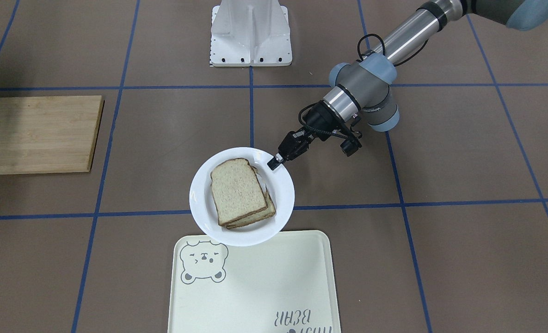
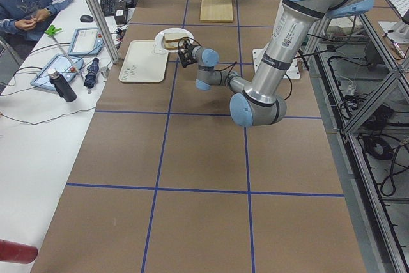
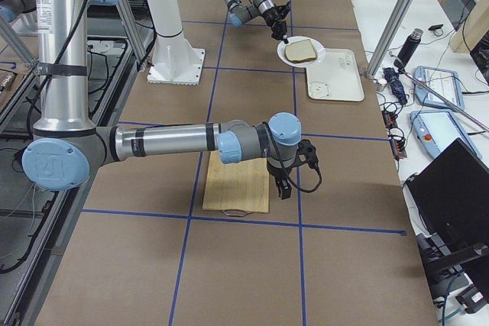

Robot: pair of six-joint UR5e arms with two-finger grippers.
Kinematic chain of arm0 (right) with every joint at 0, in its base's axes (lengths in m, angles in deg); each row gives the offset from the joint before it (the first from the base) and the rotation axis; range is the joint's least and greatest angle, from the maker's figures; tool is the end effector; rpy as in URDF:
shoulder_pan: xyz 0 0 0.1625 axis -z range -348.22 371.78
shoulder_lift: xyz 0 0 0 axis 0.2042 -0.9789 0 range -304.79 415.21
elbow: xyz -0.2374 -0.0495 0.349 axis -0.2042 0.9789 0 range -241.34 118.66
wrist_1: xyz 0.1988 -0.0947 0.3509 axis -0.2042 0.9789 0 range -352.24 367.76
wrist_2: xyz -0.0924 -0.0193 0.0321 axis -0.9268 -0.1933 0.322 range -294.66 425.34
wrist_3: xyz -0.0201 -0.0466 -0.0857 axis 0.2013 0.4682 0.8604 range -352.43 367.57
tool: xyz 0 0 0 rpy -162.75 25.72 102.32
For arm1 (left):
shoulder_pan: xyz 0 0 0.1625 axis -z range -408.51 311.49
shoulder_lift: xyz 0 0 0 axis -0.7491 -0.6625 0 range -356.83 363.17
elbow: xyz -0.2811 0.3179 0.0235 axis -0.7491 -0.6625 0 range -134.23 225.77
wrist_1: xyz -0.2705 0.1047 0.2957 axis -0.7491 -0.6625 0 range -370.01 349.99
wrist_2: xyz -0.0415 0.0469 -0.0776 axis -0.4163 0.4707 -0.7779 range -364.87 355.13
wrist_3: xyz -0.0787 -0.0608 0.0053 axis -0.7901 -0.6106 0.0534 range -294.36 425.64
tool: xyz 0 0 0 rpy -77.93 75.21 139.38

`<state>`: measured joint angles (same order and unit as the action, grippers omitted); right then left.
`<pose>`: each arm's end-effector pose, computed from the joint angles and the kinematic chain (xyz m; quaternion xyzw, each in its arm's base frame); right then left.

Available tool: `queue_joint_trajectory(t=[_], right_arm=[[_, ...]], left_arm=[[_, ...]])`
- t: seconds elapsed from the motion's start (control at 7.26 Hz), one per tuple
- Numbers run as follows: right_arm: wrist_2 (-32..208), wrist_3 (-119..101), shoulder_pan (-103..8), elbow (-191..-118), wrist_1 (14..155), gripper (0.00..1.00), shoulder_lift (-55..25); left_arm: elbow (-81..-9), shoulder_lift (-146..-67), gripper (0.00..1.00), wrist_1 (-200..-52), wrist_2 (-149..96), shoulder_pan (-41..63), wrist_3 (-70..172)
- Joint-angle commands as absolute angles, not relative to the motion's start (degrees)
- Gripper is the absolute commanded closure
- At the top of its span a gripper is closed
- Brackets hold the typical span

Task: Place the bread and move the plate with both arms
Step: 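Slide the plate with the left gripper onto the bear-print tray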

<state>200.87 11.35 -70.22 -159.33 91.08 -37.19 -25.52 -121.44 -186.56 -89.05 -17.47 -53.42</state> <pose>-0.0058 -0.4888 0.5958 0.0844 -0.3881 -0.1352 0.9077 0.5206 -0.4806 0.2861 0.0452 0.7779 -0.3475 0.5215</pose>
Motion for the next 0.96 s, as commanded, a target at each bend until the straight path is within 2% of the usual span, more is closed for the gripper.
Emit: queue_joint_trajectory(t=[0.0,0.28,0.55,0.83], right_arm=[[200.95,11.35,-70.4,-159.68,91.08,0.0,-37.51],[201.13,11.35,-70.31,-159.51,91.17,0.0,-37.78],[201.31,11.26,-70.31,-159.16,91.17,0.0,-37.69],[201.39,11.26,-70.31,-158.9,91.17,0.0,-37.78]], left_arm=[[-18.6,-125.57,1.0,-183.35,-79.53,-17.4,-57.57],[-14.62,-129.88,1.0,-176.85,-75.72,-17.57,-62.13],[-6.29,-135.67,1.0,-175.68,-73.07,-18.27,-64.44],[-2.32,-138.23,1.0,-175.68,-72.99,-18.28,-64.96]])
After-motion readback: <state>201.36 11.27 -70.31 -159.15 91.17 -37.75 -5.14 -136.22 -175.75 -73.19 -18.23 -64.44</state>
